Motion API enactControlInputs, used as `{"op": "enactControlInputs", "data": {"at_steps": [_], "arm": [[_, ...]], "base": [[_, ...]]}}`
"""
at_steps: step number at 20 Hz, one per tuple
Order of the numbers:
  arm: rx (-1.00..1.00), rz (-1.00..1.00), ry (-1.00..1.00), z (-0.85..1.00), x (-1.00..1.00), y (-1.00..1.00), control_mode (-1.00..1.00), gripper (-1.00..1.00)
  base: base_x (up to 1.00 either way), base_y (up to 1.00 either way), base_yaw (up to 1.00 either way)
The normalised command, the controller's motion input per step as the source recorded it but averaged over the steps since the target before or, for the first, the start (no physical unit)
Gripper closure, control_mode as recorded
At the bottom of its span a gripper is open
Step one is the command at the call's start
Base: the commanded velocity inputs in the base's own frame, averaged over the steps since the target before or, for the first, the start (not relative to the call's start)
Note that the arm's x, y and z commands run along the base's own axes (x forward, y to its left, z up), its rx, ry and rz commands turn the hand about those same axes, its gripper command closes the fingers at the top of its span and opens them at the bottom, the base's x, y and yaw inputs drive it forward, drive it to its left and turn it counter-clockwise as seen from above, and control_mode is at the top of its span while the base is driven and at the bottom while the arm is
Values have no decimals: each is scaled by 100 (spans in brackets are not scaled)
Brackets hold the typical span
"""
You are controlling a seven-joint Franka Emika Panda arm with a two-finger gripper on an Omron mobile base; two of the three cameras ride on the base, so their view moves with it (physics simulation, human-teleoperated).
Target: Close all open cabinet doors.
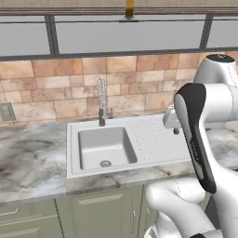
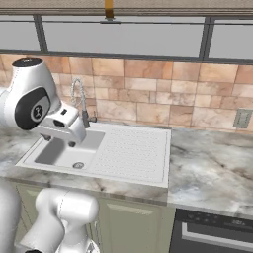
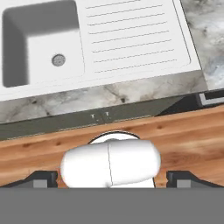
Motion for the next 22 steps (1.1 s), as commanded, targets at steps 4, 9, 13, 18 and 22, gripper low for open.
{"op": "enactControlInputs", "data": {"at_steps": [4, 9, 13, 18, 22], "arm": [[0, 13, 0, 47, -17, 0, -100, -100], [0, 20, -2, 34, -18, 0, -100, -100], [0, 11, -10, 28, -9, 0, -100, -100], [0, 6, -7, 19, -16, 0, -100, -100], [-2, 5, -15, 0, -42, 2, -100, -100]], "base": [[0, 0, 0], [0, 0, 0], [0, 0, 0], [0, 0, 0], [0, 0, 0]]}}
